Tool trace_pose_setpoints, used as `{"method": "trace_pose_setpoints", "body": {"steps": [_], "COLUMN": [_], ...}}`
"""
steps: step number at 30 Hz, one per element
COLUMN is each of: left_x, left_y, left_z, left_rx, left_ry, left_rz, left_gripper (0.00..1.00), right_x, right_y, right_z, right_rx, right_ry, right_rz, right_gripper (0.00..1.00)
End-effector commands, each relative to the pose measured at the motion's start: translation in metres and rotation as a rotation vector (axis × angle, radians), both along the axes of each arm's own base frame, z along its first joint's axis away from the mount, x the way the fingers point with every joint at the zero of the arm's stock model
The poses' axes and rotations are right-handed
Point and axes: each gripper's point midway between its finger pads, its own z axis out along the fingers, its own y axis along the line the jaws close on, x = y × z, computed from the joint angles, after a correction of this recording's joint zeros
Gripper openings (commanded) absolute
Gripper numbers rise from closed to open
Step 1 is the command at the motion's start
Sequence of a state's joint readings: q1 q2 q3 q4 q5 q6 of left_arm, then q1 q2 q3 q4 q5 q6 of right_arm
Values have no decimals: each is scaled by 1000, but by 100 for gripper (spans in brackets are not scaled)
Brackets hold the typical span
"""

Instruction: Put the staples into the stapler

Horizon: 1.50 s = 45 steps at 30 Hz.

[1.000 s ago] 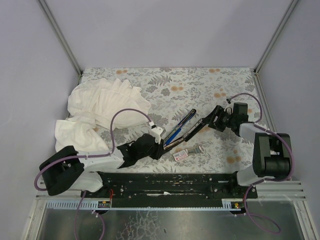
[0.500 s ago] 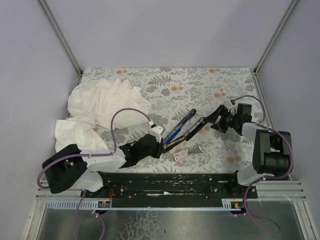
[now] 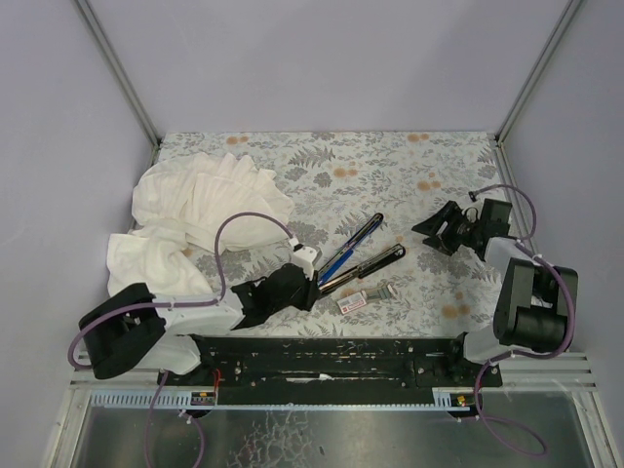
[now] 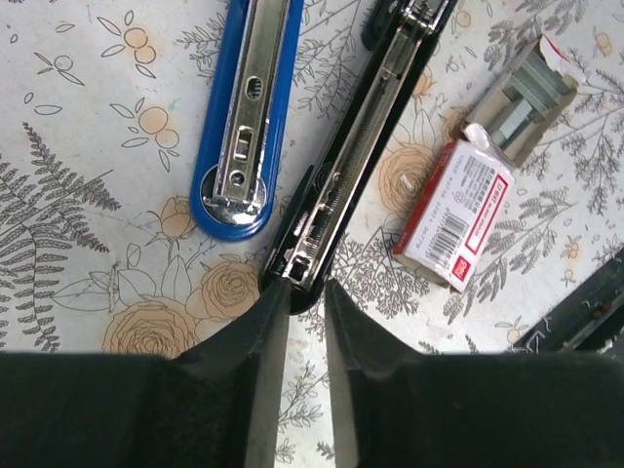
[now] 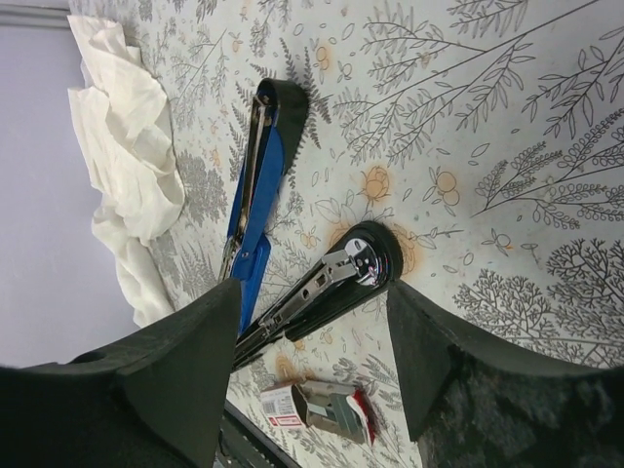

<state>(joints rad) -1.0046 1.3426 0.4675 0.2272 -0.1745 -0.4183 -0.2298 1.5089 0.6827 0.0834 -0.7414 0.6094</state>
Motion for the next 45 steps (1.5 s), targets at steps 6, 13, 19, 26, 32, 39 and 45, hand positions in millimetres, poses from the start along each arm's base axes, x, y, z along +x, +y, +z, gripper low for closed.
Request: {"method": "trace_pose_setpoints", "body": {"steps": [6, 13, 19, 26, 32, 39, 45], "left_x": [-10, 15, 73, 136, 143, 141, 141], "left_y": [0, 20, 55, 112, 144, 144, 141], "left_z": [59, 139, 194, 193, 177, 167, 163], "left_rx": [-109, -77, -130, -71, 20, 28, 24], "left_ry": [-11, -139, -142, -172, -224, -208, -190], "left_rz": [10, 52, 75, 242, 344, 342, 333], "left_gripper": [56, 91, 99, 99, 99, 99, 99], "right_x": [-22, -68, -101, -116, -124, -121, -117], "right_y": [4, 52, 75, 94, 111, 124, 130], "right_z": [31, 18, -3, -22, -27, -32, -33], "right_rx": [-159, -410, -628, -772, -757, -755, -765], "right_ry": [-68, -50, 5, 28, 19, 24, 18], "right_rz": [58, 242, 362, 448, 514, 507, 500], "right_gripper": [68, 60, 51, 42, 40, 53, 51]}}
